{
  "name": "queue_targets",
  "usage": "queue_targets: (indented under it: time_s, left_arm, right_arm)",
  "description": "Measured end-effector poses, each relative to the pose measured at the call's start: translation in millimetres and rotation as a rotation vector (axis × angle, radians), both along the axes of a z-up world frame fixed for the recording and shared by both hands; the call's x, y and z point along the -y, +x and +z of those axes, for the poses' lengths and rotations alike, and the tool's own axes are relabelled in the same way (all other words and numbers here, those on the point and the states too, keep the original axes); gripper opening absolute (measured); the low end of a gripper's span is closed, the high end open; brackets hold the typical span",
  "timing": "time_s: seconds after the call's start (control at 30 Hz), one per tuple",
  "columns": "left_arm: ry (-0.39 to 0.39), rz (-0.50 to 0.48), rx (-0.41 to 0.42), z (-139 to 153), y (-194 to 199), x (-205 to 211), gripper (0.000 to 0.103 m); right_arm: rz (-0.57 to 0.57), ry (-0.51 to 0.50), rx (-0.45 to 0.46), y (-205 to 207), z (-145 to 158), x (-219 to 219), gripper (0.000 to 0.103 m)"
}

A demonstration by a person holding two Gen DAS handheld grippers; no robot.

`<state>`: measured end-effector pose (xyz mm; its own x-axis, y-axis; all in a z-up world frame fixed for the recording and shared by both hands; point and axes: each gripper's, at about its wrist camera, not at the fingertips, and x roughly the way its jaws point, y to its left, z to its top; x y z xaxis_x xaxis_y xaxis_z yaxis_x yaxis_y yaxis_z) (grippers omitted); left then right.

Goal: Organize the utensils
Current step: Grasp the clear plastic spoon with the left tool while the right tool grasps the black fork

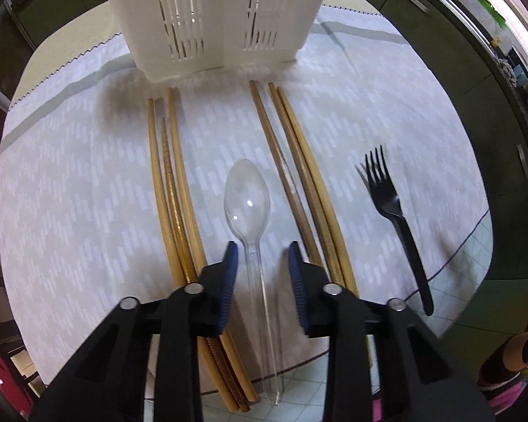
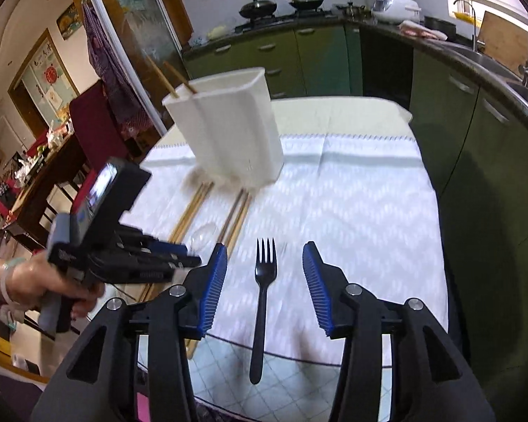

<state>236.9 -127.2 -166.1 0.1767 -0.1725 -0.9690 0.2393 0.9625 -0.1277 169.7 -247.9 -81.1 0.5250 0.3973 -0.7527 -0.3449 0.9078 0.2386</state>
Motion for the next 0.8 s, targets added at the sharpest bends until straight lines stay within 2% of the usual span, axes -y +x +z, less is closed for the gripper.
queue_targets:
  time_s: [0.1,0.3,0.53,0.8]
  left_arm:
    - [0.001,0.015,0.005,-1.3,2.7,-3.1,0.009]
    - [-0.03,0.016,0.016,6.4,3.0,-19.0,0.008]
    - [-0.04,-0.014,0.082,26.1,-9.3,-20.6,0.008]
    - [-0.058,-0.033,0.127,48.2,-25.8,-33.0,0.008]
  right_arm:
    - [0.013,-0.019,-0.029,2.6,-10.9,-6.7,0.053]
    - [0.078,-0.098,-0.114,11.6,-43.1,-26.6,0.053]
    - [0.145,-0.197,-0.237,26.1,-90.3,-56.6,0.038]
    - [0.151,-0.247,-0.285,39.6,-102.9,-68.8,0.032]
